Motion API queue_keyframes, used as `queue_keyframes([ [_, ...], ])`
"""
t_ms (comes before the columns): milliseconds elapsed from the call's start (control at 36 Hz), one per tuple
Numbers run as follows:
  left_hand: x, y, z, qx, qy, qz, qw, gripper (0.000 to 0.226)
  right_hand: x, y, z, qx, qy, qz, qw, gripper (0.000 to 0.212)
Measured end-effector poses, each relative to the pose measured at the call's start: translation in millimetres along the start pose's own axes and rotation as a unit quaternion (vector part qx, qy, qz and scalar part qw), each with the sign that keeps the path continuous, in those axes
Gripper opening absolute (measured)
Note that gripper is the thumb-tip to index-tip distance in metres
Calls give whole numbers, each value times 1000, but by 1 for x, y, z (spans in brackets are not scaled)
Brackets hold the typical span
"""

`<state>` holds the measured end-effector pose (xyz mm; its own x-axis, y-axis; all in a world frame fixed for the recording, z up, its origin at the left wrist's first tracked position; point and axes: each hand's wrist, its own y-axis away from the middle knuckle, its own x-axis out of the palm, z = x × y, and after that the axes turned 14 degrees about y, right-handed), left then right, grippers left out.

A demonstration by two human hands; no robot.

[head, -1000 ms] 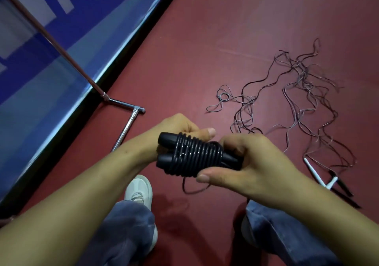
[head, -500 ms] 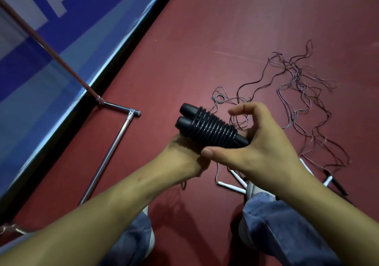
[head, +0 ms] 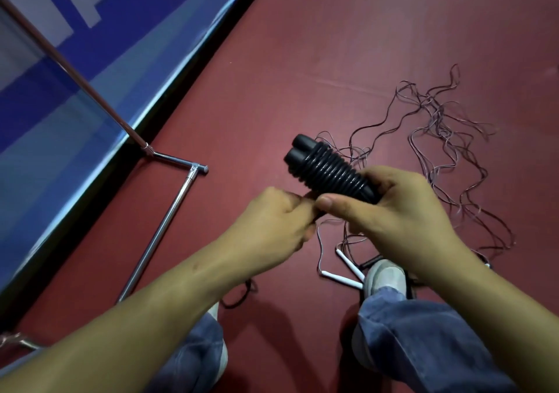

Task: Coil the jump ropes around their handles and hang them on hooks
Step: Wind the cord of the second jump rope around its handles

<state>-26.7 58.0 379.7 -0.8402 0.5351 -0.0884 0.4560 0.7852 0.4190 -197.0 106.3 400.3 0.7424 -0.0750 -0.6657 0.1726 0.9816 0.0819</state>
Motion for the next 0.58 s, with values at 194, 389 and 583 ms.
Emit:
queue_keyframes([
  [194,-11,13,-11,37,71,58,995,35,2,-6,-9,11,54,4,998,48],
  [389,-5,13,-14,73,-15,-20,997,88,13,-5,-8,-18,139,45,989,40],
  [583,-3,10,-8,76,-7,-71,995,61,26,4,-10,-20,118,52,991,36],
])
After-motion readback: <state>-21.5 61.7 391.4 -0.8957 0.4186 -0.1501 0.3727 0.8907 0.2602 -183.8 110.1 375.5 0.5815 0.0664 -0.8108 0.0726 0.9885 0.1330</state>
